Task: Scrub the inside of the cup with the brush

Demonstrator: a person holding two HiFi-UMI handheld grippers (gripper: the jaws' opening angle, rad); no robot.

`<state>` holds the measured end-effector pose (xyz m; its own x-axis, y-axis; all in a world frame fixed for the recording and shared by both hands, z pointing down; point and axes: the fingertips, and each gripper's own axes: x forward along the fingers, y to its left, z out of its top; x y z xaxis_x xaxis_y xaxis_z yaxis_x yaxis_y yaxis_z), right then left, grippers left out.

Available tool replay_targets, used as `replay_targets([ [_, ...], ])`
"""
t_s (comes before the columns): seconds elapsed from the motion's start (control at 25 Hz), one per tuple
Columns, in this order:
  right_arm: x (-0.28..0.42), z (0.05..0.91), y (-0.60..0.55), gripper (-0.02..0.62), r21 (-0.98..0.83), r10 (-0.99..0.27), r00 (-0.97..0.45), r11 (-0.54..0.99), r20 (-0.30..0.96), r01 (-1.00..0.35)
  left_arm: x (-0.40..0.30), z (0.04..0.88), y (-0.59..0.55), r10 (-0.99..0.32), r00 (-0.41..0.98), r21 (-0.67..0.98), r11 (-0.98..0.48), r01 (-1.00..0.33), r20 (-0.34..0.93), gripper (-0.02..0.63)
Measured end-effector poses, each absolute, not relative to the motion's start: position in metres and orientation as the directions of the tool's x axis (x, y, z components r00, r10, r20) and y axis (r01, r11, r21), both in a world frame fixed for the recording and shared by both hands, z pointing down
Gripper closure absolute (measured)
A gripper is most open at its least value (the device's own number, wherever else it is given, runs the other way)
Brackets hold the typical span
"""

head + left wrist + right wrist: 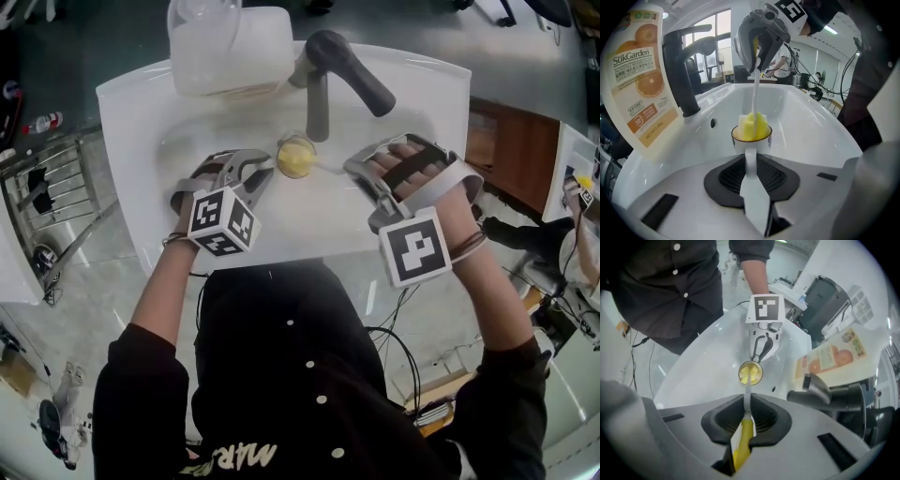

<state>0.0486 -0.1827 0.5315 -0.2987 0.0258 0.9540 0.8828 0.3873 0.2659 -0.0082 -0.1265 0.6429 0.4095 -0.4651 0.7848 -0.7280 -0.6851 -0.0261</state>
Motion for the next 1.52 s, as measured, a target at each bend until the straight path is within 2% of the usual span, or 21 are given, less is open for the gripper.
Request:
replay_targets([
  [0.16, 0.036, 0.542, -0.172, 0.548, 0.287, 0.027, -0.311, 0.316, 0.95, 0.904, -0.007, 0.642, -0.127, -0.464, 0.405, -0.028, -0.684, -0.729, 0.788, 0.515],
  [0.32, 0.034, 0.55, -0.166, 0.546, 0.264, 0.038, -0.295, 0.344, 0.955, 0.901, -0.006, 0.641, -0.128, -0.472, 0.407, -0.023, -0.674, -0.739, 0.782, 0.517],
  [0.48, 0.04, 0.555, -0.169, 0.546, 0.176, 0.074, -0.236, 0.462, 0.969, 0.869, -0.005, 0.639, -0.131, -0.48, 0.411, -0.005, -0.655, -0.756, 0.775, 0.517],
  [0.6, 0.045, 0.558, -0.175, 0.546, 0.095, 0.13, -0.221, 0.62, 0.967, 0.779, -0.004, 0.638, -0.131, -0.484, 0.405, -0.017, -0.658, -0.753, 0.776, 0.517],
  [0.68, 0.049, 0.561, -0.179, 0.546, 0.009, 0.182, -0.215, 0.744, 0.959, 0.668, -0.005, 0.639, -0.131, -0.486, 0.395, -0.031, -0.66, -0.751, 0.78, 0.517],
  [0.8, 0.056, 0.567, -0.183, 0.546, -0.193, 0.298, -0.231, 0.9, 0.926, 0.39, -0.006, 0.641, -0.129, -0.486, 0.374, -0.053, -0.662, -0.747, 0.79, 0.517],
  [0.92, 0.065, 0.574, -0.184, 0.546, -0.38, 0.395, -0.296, 0.918, 0.87, 0.11, -0.007, 0.643, -0.127, -0.491, 0.363, -0.062, -0.656, -0.753, 0.792, 0.517],
  [1.08, 0.074, 0.578, -0.181, 0.545, -0.568, 0.461, -0.39, 0.791, 0.797, -0.228, -0.007, 0.643, -0.126, -0.498, 0.352, -0.079, -0.656, -0.75, 0.793, 0.517],
  [1.24, 0.075, 0.578, -0.179, 0.541, -0.701, 0.482, -0.509, 0.491, 0.713, -0.517, -0.009, 0.645, -0.125, -0.494, 0.348, -0.076, -0.653, -0.753, 0.797, 0.517],
  [1.32, 0.075, 0.577, -0.178, 0.541, -0.711, 0.474, -0.53, 0.447, 0.703, -0.542, -0.009, 0.645, -0.125, -0.492, 0.348, -0.078, -0.657, -0.75, 0.798, 0.517],
  [1.52, 0.076, 0.569, -0.174, 0.542, -0.6, 0.42, -0.466, 0.718, 0.778, -0.354, -0.012, 0.647, -0.127, -0.491, 0.349, -0.061, -0.643, -0.764, 0.798, 0.517],
])
